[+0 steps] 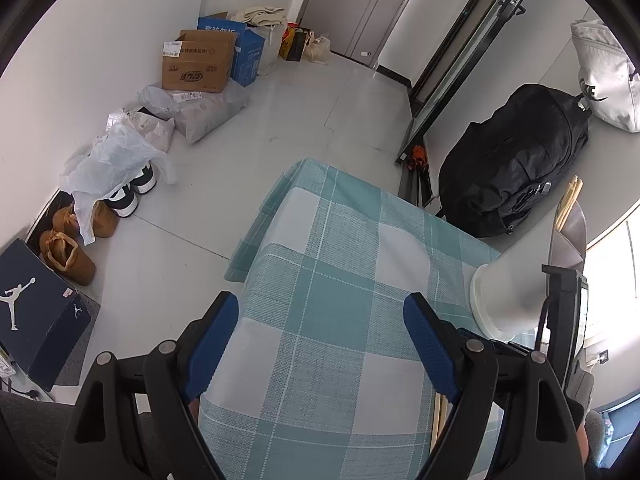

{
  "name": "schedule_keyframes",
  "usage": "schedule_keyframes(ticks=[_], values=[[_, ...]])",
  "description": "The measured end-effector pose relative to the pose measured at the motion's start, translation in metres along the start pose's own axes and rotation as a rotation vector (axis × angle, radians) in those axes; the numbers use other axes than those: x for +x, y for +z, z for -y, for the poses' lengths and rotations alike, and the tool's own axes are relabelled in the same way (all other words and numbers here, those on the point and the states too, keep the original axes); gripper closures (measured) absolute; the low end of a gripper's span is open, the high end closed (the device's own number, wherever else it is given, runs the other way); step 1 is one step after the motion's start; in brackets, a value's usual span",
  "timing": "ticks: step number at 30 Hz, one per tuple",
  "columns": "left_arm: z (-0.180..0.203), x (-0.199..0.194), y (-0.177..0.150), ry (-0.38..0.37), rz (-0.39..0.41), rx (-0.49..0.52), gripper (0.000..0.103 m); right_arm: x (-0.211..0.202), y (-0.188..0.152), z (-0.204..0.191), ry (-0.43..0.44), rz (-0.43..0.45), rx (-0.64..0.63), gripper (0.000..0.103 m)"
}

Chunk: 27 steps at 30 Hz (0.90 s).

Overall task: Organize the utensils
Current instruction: 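Lower the right tool onto a chopstick and grasp it, then grasp the last chopstick with the left tool while the right tool holds its chopstick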

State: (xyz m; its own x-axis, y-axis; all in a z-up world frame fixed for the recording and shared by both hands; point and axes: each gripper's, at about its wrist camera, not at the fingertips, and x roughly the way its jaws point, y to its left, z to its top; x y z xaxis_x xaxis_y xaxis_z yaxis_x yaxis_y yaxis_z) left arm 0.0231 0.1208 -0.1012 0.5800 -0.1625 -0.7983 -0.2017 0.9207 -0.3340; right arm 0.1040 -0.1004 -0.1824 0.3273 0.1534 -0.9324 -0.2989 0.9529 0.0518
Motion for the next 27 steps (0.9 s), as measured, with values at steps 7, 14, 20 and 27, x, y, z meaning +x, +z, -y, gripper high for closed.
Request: schedule_keyframes(ticks=[7, 14, 20, 27], values=[[0.0, 0.002, 0.001, 0.007, -0.009, 0.012, 0.022, -0.004, -0.001, 0.004, -0.003, 0.016, 0.031, 0.099], [0.012, 0.014, -0.009, -0.007, -0.086, 0.071, 0.022, -0.062, -0.007, 0.019, 0.113, 0.22, 0.088, 0.099], [0.041, 0.026, -0.025, -0.009, -0.175, 0.196, 0.022, -0.112, -0.022, 0.041, 0.182, 0.401, 0.153, 0.099], [0.079, 0.037, -0.04, -0.027, -0.238, 0.313, 0.022, -0.138, -0.041, 0.079, 0.25, 0.479, 0.233, 0.099]])
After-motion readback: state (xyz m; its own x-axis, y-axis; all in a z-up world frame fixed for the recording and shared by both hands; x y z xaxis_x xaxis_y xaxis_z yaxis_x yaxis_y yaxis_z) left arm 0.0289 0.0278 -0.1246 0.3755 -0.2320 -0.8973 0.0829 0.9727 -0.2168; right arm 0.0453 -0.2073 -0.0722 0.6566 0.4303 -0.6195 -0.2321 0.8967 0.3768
